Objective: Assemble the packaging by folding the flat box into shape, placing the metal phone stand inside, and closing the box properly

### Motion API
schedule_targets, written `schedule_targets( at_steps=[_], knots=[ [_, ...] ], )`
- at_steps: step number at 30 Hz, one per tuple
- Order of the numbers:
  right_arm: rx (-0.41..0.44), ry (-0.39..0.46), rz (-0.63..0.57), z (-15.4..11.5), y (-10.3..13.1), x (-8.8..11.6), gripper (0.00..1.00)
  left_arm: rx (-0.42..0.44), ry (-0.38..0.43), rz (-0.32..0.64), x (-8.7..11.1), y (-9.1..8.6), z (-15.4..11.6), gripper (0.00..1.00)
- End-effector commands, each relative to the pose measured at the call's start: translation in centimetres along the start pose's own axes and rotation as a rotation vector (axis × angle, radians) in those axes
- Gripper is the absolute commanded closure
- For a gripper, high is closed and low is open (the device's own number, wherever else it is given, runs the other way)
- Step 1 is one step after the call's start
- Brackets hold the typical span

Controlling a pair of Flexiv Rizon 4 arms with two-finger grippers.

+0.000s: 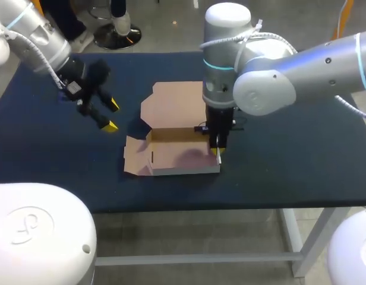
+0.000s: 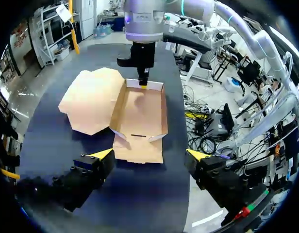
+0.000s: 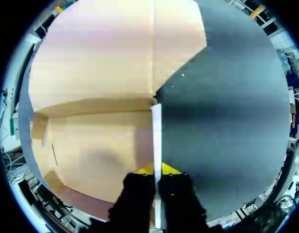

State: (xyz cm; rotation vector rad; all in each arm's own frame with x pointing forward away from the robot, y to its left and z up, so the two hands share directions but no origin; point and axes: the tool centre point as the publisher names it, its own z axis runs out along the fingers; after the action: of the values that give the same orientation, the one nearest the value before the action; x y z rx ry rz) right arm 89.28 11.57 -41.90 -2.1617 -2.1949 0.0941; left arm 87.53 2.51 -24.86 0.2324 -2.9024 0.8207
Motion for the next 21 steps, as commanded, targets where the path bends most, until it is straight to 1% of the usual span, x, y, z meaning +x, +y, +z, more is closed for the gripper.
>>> schedule_targets(
  at_steps=[1,2,3,5,7,20,21],
  knots=[
    [0.001,-0.001,0.0,-0.02,-0.03,0.01,1.0,0.139,-0.143,-0.826,0.4,1.0,1.29,0.0],
    [0.001,-0.001,0.0,-0.02,-0.03,0.01,1.0,0.162,-0.131,-0.863,0.49,1.22,1.55,0.0],
    [0.001,-0.001,0.0,-0.02,-0.03,0.01,1.0,0.182,-0.137,-0.906,0.53,1.4,1.74,0.0],
    [0.001,-0.001,0.0,-0.02,-0.03,0.01,1.0,0.189,-0.135,-0.959,0.5,1.67,2.05,0.0],
    [0.001,-0.001,0.0,-0.02,-0.03,0.01,1.0,0.112,-0.159,-1.009,0.22,1.7,2.24,0.0],
    [0.001,-0.001,0.0,-0.02,-0.03,0.01,1.0,0.112,-0.159,-1.009,0.22,1.7,2.24,0.0],
    [0.001,-0.001,0.0,-0.02,-0.03,0.01,1.0,0.128,-0.155,-1.042,0.12,1.72,2.16,0.0]
  ],
)
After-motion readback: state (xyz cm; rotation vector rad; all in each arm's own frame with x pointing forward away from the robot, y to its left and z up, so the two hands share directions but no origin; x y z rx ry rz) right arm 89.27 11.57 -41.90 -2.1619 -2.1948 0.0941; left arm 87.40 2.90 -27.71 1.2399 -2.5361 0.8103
